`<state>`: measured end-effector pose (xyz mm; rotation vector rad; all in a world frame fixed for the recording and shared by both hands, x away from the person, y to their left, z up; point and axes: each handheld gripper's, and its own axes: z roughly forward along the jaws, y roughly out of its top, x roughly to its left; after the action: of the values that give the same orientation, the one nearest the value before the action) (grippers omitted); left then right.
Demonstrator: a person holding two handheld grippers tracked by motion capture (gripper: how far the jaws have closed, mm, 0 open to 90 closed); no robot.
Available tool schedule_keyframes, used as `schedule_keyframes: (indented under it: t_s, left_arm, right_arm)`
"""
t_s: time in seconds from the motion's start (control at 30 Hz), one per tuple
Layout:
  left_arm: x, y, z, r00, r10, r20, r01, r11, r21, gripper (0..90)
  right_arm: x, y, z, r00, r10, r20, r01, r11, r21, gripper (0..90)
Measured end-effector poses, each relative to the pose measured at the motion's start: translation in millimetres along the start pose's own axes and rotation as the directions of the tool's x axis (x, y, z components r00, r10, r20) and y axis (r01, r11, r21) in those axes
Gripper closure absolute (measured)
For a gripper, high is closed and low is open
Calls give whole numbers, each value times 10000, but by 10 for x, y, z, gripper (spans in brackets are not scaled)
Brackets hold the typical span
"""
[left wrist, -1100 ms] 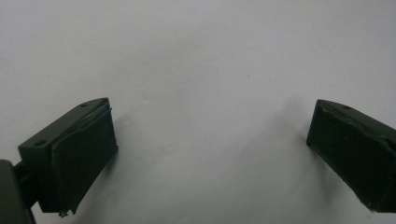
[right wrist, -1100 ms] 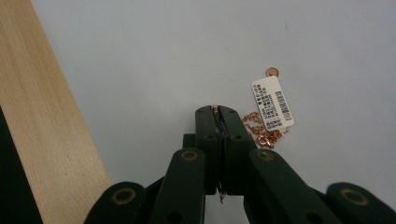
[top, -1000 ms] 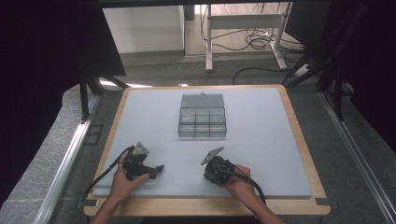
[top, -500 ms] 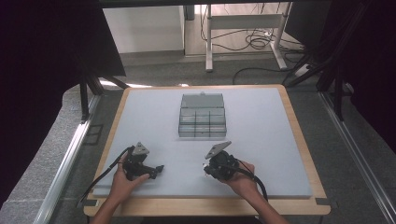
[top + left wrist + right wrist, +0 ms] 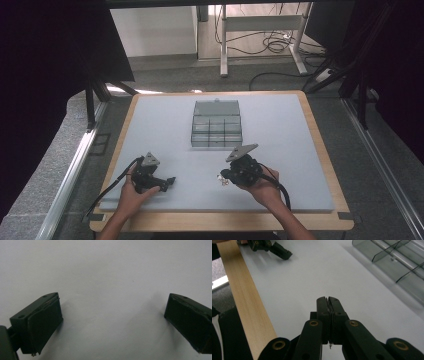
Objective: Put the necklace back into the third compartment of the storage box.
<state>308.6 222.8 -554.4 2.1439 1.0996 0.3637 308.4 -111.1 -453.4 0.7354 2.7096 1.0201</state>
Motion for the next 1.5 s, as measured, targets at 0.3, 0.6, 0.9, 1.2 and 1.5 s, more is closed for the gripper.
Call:
schedule_keyframes:
  t_s: [0.3,0.6,0.9,1.2,1.5]
  left_arm:
    - [0,1,-3,10000,16,7,-16,10000,23,9]
    - [0,0,-2,10000,16,0,-16,10000,18,9]
    - [-2,0,-1,10000,-17,-2,17,10000,-7,9]
    - [-2,0,-1,10000,-23,0,23,10000,-7,9]
    - [0,1,-3,10000,22,-2,-22,10000,25,9]
  right_arm:
    - [-32,99,-154,10000,36,51,-34,9995,-301,870]
    - [-91,272,-412,9999,163,48,-157,9952,-963,870]
    - [-150,465,-668,9998,157,105,-139,9877,-1556,870]
    - [-237,574,-835,9991,305,302,-246,9834,-1798,870]
    - [-326,711,-988,9974,501,522,-392,9804,-1932,870]
